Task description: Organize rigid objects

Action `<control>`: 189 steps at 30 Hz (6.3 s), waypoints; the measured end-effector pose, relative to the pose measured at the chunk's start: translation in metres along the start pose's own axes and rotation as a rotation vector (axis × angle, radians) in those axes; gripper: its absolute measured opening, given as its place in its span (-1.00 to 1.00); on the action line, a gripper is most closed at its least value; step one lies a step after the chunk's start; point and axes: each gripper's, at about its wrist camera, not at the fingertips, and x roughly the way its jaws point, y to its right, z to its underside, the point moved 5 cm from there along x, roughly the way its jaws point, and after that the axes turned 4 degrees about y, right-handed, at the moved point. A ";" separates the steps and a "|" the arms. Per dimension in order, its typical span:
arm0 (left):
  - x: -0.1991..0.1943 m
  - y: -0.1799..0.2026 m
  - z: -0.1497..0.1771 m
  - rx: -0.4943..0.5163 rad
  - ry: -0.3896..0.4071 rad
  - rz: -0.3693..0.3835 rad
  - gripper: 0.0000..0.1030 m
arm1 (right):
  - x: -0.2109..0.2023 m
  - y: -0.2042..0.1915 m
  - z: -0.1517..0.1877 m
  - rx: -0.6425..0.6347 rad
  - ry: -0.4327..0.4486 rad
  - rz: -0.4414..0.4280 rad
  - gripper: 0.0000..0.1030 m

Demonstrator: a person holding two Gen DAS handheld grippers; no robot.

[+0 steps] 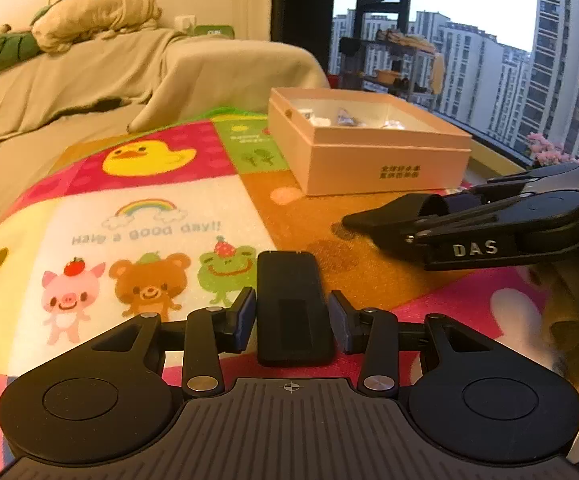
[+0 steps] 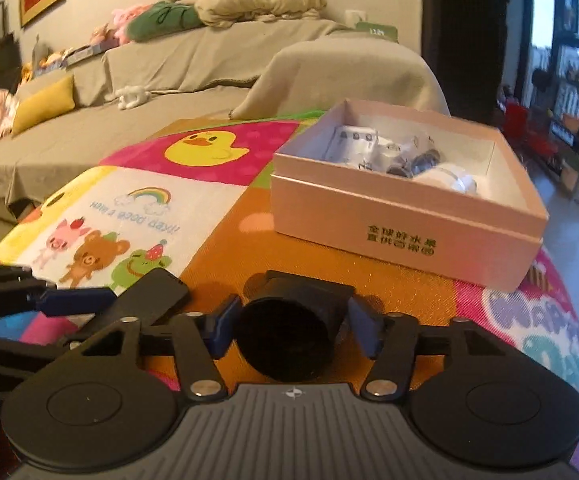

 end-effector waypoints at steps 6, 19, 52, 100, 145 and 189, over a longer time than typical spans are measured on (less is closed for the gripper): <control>-0.008 0.012 -0.005 0.003 -0.059 0.129 -0.15 | -0.041 0.010 -0.002 -0.041 0.051 -0.020 -0.06; -0.006 0.026 -0.106 0.080 -0.044 0.210 -0.85 | -0.098 0.057 0.001 0.035 0.161 0.023 -0.06; -0.016 0.047 0.013 0.334 -0.400 0.369 0.93 | -0.043 0.071 0.045 0.145 0.007 0.055 0.44; 0.084 0.044 -0.180 0.003 0.136 0.255 -0.15 | -0.096 0.055 0.005 -0.022 0.147 0.121 -0.08; 0.062 -0.028 -0.031 -0.048 -0.062 -0.080 0.95 | 0.018 0.034 0.018 0.219 -0.072 0.284 1.00; 0.069 -0.037 -0.034 -0.070 -0.042 -0.230 0.96 | 0.024 0.038 0.016 0.232 -0.009 0.327 1.00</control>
